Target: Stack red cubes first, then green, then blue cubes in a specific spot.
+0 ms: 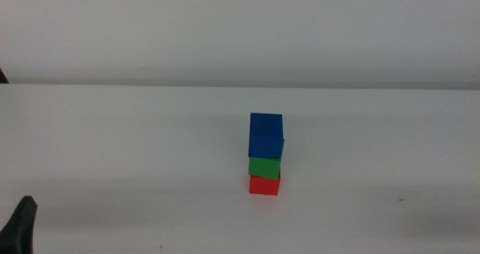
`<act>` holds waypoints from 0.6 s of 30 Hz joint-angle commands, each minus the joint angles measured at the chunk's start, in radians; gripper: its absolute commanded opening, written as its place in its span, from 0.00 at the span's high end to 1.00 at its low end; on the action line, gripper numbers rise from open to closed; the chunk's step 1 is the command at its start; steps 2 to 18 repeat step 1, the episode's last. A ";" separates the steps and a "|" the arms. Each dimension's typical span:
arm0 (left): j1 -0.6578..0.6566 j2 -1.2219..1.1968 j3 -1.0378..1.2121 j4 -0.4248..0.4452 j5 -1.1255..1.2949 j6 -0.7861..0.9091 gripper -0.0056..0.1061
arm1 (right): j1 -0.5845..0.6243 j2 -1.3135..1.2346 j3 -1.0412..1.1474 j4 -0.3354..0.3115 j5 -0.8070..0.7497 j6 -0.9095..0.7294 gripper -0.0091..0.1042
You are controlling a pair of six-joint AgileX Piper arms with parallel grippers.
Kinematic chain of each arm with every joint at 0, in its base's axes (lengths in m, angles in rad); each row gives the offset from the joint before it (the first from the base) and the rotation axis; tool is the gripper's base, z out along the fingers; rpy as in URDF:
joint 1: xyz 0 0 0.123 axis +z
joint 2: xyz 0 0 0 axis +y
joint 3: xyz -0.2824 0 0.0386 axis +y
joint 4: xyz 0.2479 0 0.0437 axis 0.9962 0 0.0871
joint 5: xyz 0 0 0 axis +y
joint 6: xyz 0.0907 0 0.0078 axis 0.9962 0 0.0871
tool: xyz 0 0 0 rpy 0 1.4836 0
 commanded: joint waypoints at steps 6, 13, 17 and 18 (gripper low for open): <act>0.002 -0.042 0.040 -0.010 -0.021 0.000 0.11 | -0.008 -0.040 0.043 -0.008 -0.010 -0.006 0.11; 0.002 -0.042 0.040 -0.010 -0.021 0.000 0.11 | -0.008 -0.040 0.043 -0.008 -0.010 -0.006 0.11; 0.002 -0.042 0.040 -0.010 -0.021 0.000 0.11 | -0.008 -0.040 0.043 -0.008 -0.010 -0.006 0.11; 0.002 -0.042 0.040 -0.010 -0.021 0.000 0.11 | -0.008 -0.040 0.043 -0.008 -0.010 -0.006 0.11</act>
